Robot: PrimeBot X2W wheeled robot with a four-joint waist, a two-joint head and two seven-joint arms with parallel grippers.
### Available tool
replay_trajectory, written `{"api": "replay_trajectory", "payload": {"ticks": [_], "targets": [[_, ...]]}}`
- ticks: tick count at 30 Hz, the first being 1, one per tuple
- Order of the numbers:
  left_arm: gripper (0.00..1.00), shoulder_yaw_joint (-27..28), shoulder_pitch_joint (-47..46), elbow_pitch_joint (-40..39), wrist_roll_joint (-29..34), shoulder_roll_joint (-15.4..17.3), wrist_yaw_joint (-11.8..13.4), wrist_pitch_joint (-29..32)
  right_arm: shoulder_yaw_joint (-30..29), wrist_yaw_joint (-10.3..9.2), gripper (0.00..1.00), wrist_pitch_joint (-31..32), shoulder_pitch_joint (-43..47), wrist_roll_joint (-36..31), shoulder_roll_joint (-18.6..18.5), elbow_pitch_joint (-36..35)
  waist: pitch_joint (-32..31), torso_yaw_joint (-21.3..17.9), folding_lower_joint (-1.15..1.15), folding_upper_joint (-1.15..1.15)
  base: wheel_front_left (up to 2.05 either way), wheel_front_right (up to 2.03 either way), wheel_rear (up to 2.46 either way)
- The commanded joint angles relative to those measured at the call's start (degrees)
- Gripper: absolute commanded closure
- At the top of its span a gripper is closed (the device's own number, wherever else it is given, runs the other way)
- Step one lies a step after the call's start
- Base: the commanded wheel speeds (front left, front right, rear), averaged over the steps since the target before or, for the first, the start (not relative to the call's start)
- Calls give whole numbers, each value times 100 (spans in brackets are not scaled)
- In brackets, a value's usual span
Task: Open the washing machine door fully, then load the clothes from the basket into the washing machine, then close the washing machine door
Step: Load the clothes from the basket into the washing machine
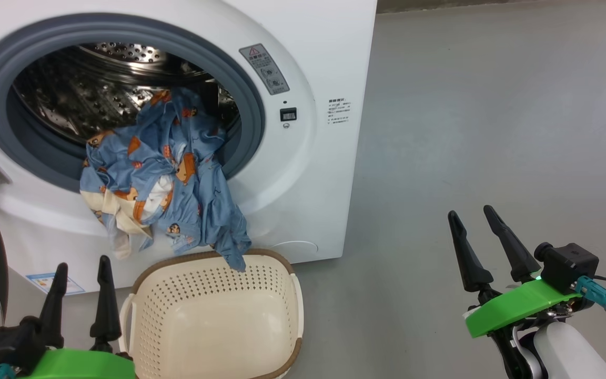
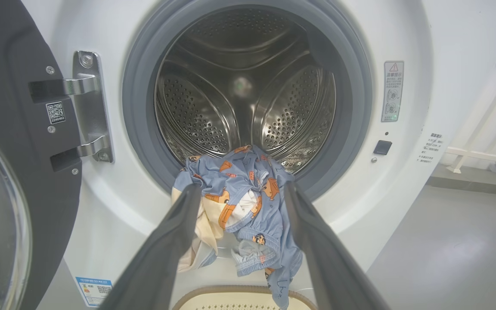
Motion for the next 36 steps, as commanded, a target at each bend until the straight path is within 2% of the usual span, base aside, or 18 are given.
{"api": "replay_trajectory", "payload": {"ticks": [1,10,19,36], "targets": [[0,208,-131,-124,75,59,-11,-60,90,42,0,-46,-130,50,-37,-119,4,-1,0,0,0,0,0],[0,159,-170,7,84,10,-54,-60,136,42,0,-46,-161,66,-66,-72,5,-1,0,0,0,0,0],[0,-228,-500,424,204,-43,-106,47,221,42,0,-46,-245,50,-43,-87,207,-49,0,0,0,0,0],[0,-1051,-2356,2882,-108,-6,-264,159,119,42,0,-46,-545,-189,224,-262,1267,-494,0,0,0,0,0]]}}
